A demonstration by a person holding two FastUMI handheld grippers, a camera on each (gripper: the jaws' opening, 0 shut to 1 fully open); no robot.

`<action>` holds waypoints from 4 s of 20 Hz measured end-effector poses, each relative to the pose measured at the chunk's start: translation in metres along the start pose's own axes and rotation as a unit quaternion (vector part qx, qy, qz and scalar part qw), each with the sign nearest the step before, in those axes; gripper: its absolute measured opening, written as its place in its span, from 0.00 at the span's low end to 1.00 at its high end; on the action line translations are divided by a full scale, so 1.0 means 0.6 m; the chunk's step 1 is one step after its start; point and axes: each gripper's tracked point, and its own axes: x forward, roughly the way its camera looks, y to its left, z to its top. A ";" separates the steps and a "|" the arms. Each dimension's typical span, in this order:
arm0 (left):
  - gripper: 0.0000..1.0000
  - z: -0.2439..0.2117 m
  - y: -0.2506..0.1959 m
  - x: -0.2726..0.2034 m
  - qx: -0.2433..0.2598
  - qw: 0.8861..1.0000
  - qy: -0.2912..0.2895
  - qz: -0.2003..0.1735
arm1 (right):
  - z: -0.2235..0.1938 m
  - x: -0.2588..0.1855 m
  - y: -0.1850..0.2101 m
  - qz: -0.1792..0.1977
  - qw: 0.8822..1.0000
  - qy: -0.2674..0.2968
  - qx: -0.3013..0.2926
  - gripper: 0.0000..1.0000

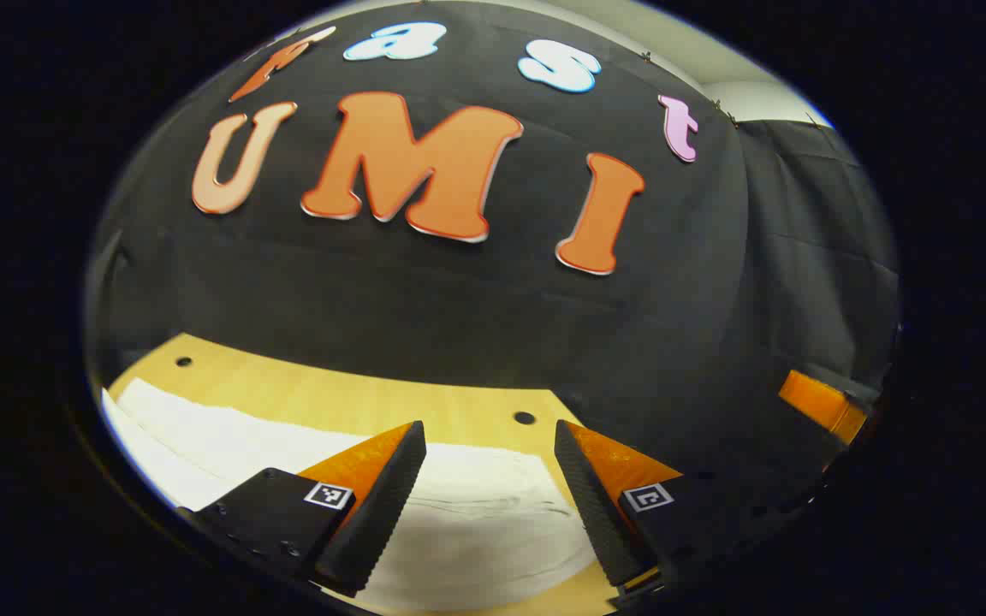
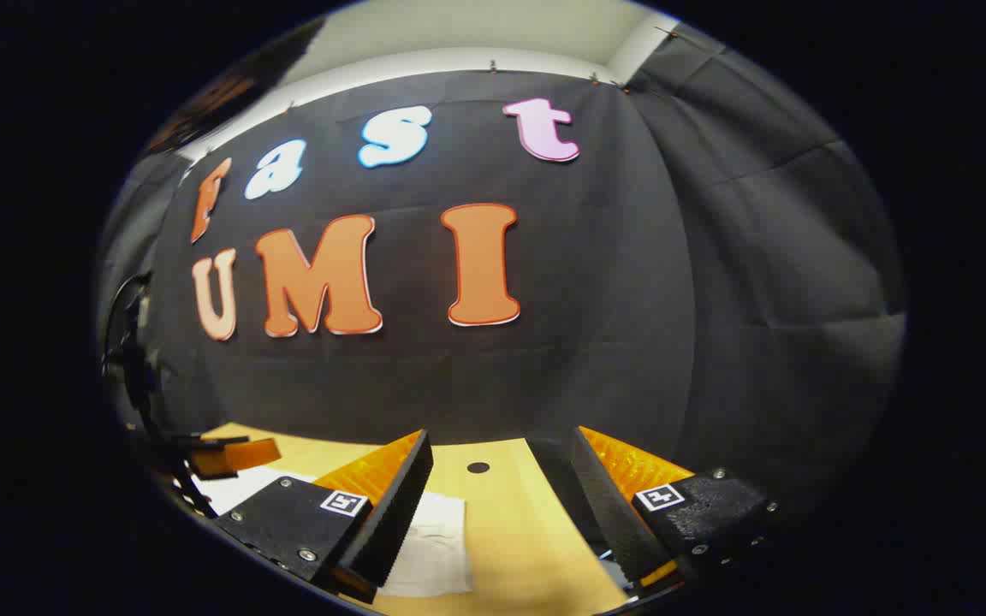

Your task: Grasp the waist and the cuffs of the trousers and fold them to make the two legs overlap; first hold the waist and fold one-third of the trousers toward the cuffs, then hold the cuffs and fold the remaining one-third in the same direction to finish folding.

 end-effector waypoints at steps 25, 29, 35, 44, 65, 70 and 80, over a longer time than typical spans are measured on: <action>0.99 0.193 0.771 -0.317 0.018 0.976 -0.070 0.205 | -0.119 -0.038 0.509 0.081 0.984 0.157 0.036 0.98; 0.99 0.186 0.772 -0.308 0.016 0.976 -0.065 0.206 | -0.176 -0.027 0.410 0.019 0.976 0.203 0.077 0.98; 0.99 0.190 0.779 -0.287 0.023 0.972 -0.063 0.225 | -0.308 -0.031 0.239 -0.082 0.939 0.281 0.178 0.98; 0.99 0.151 0.768 -0.249 0.011 0.969 -0.042 0.245 | -0.463 -0.082 0.104 -0.176 0.836 0.357 0.378 0.99; 1.00 0.102 0.769 -0.209 -0.033 0.959 0.000 0.281 | -0.568 -0.036 0.128 -0.171 0.776 0.471 0.382 0.86; 1.00 0.092 0.780 -0.217 -0.042 0.955 0.015 0.292 | -0.589 -0.036 0.121 -0.181 0.764 0.493 0.375 0.41; 0.99 -0.051 0.827 -0.233 -0.228 0.915 0.084 0.323 | -0.596 -0.032 0.126 -0.169 0.758 0.492 0.395 0.01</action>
